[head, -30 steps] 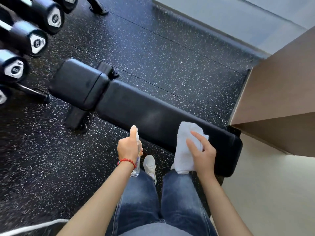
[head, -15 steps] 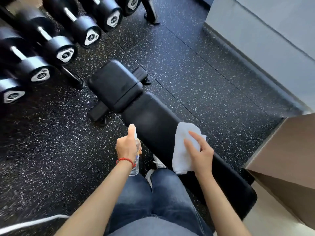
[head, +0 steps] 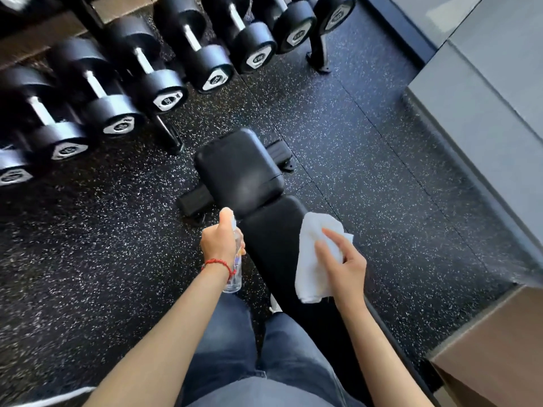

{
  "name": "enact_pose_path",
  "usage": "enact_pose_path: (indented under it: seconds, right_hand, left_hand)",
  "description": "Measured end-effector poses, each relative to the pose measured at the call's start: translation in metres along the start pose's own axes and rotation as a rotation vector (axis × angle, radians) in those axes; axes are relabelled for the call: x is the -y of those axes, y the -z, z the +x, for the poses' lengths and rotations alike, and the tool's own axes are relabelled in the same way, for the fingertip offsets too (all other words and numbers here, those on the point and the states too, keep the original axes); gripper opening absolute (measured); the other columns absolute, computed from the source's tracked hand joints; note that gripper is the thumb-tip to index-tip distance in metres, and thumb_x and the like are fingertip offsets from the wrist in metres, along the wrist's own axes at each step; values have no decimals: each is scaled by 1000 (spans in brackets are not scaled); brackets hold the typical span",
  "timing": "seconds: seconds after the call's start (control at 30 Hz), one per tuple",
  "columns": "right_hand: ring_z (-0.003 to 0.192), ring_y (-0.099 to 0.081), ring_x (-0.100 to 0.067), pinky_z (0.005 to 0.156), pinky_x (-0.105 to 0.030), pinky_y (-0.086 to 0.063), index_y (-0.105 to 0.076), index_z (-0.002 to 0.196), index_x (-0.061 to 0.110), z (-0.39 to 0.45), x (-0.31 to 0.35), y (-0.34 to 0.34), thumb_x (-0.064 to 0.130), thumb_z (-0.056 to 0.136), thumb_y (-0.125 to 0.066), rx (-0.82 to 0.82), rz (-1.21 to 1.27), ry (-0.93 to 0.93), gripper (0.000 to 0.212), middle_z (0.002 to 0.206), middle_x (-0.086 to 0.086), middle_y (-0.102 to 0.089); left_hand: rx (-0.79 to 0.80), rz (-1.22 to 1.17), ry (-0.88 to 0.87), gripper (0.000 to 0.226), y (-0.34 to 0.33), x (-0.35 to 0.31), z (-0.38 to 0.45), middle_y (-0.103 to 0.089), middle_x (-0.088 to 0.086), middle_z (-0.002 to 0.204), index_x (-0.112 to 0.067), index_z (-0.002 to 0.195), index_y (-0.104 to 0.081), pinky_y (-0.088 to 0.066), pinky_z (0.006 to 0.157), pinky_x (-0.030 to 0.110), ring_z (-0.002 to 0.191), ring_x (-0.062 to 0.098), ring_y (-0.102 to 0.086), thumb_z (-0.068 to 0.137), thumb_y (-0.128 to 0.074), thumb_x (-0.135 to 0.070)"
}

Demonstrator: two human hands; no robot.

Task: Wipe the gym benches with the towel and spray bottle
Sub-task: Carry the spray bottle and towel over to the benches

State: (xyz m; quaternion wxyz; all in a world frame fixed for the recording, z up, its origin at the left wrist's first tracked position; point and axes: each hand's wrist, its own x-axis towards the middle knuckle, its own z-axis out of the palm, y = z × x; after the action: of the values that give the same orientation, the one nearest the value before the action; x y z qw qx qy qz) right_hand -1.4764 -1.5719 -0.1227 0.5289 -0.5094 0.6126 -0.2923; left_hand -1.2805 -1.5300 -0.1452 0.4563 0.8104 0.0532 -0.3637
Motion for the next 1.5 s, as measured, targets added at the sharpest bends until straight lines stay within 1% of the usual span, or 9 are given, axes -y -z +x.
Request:
enact_pose_path:
  seconds: [0.17,0.3,0.43,0.53,0.67,0.8,0.97,1.3,1.5]
  right_hand:
    - [88,-52,14,76,6,-33,-65,97,21,15,20,-46,1,81,-68,-43,-6,3,27,95,14,-63]
    - [89,-53,11,75,6,-33,-66,97,20,24,42,-94,1,81,-68,-86,10,-21,26,96,13,-63]
    - [90,-55,2,74,4,-35,-66,96,22,32,64,-145,2,80,-68,-88,14,-35,26,96,12,-64]
    - [86,-56,3,72,3,-37,-67,93,25,40,79,-178,3,80,-69,-84,16,-29,26,95,13,-65]
    - [86,-57,1,75,0,-40,-67,92,28,53,98,-218,4,80,-69,-41,8,-6,27,94,12,-66]
    - [85,-56,14,76,2,-38,-67,93,25,67,116,-254,3,80,-69,73,-15,53,26,96,12,-66]
    - [93,-56,9,80,0,-38,-66,93,29,89,145,-299,6,81,-69,244,-63,130,26,97,14,-66]
    - [90,-56,17,76,1,-38,-66,89,40,114,202,-388,12,81,-71,623,-120,289,29,95,25,-65]
    - [80,-54,19,68,-5,-42,-62,88,50,103,230,-445,21,82,-69,832,-245,368,30,95,27,-62]
  left_hand:
    - [40,22,-3,63,14,-32,49,-49,2,35,-14,28,-45,-43,42,22,32,19,-49,59,-48,-69]
    - [83,39,1,60,32,-64,91,-52,5,38,-13,31,-48,-48,51,31,37,21,-51,62,-48,-64]
    - [77,67,-59,58,53,-90,127,-51,2,36,-9,33,-52,-47,50,27,39,20,-51,64,-45,-58]
    - [99,43,-50,63,71,-103,148,-54,12,45,-2,41,-53,-51,55,40,45,25,-53,63,-46,-60]
    - [169,-50,-28,62,97,-120,169,-48,6,37,-15,29,-41,-43,49,30,35,21,-46,66,-47,-64]
    - [193,-163,-67,60,122,-140,185,-46,6,37,-14,34,-41,-41,48,27,36,20,-44,78,-48,-54]
    - [119,-293,-115,56,151,-161,202,-47,3,39,-8,46,-46,-40,40,19,36,17,-45,92,-47,-39]
    - [-137,-401,-56,57,211,-182,217,-54,8,41,-11,42,-53,-40,42,19,36,18,-50,70,-47,-61]
    - [-346,-500,-31,64,256,-176,219,-55,6,41,-3,55,-57,-40,40,17,36,17,-50,89,-41,-54]
